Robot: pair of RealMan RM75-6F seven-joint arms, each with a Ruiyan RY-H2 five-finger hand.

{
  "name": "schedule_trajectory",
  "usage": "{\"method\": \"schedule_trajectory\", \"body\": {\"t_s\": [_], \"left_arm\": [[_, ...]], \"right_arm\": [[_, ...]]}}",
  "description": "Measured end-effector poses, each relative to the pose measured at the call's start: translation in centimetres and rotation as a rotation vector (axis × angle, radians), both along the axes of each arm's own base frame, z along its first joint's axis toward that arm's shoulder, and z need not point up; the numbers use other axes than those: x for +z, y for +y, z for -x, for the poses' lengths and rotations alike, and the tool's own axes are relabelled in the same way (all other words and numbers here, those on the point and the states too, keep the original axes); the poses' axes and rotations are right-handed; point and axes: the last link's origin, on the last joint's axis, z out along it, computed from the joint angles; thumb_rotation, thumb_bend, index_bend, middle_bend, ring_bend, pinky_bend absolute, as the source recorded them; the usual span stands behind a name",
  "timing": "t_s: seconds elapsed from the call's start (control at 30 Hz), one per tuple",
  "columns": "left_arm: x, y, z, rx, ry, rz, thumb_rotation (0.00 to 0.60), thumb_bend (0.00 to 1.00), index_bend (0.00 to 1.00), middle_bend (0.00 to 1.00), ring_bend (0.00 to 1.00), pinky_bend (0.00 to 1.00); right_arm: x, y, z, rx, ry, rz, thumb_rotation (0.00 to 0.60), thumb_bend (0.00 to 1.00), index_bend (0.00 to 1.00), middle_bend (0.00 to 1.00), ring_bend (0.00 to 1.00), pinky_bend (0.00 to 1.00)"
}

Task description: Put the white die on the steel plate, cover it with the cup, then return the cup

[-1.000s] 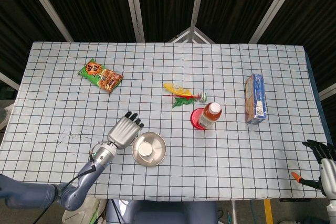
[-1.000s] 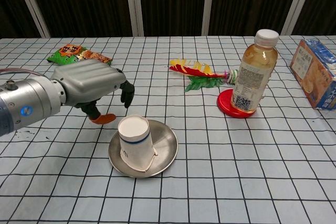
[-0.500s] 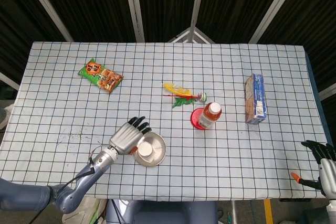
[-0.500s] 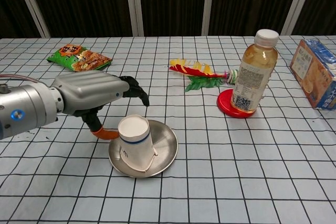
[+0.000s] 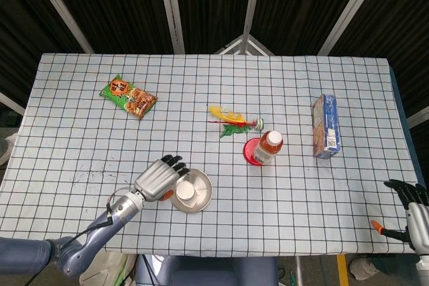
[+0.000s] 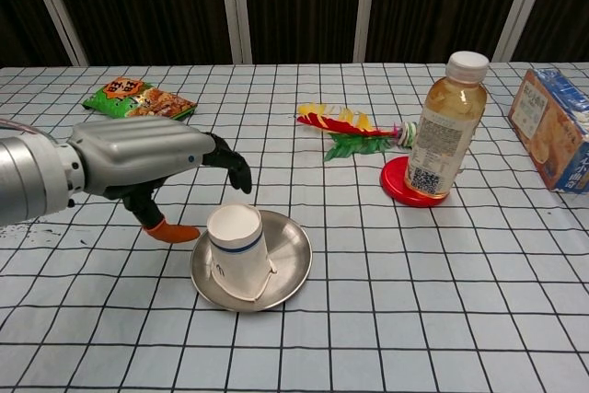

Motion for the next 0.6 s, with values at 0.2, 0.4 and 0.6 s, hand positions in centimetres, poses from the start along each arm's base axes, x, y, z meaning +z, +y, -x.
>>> {"method": "schedule_trajectory", "body": {"t_s": [0.2,0.4,0.6], "left_arm": [[-0.9,-0.4,-0.3,-0.005,-0.003,0.046,0.600,0.44,0.26,0.13,0.05,0.18],[-1.4,-0.6,-0.6,-0.018,-0.007,0.077,0.600,0.45,0.27,0.16,0.06,0.19],[-1.4,-0.6,-0.7,-0.024,-0.016,0.077,0.600,0.46,0.29,0.28,0.18,0.28]], "right_arm": [[0.0,0.0,0.1,-0.007,-0.001,-0.005,0.600,0.10,0.22,0.19,0.13,0.00],[0.1,0.0,0.0,-0.007,-0.004,-0.008,0.600,0.10,0.22,0.19,0.13,0.00],[0.2,0.0,0.0,-0.007,-0.007,-0.007,0.600,0.10,0.22,0.19,0.13,0.00]]}}
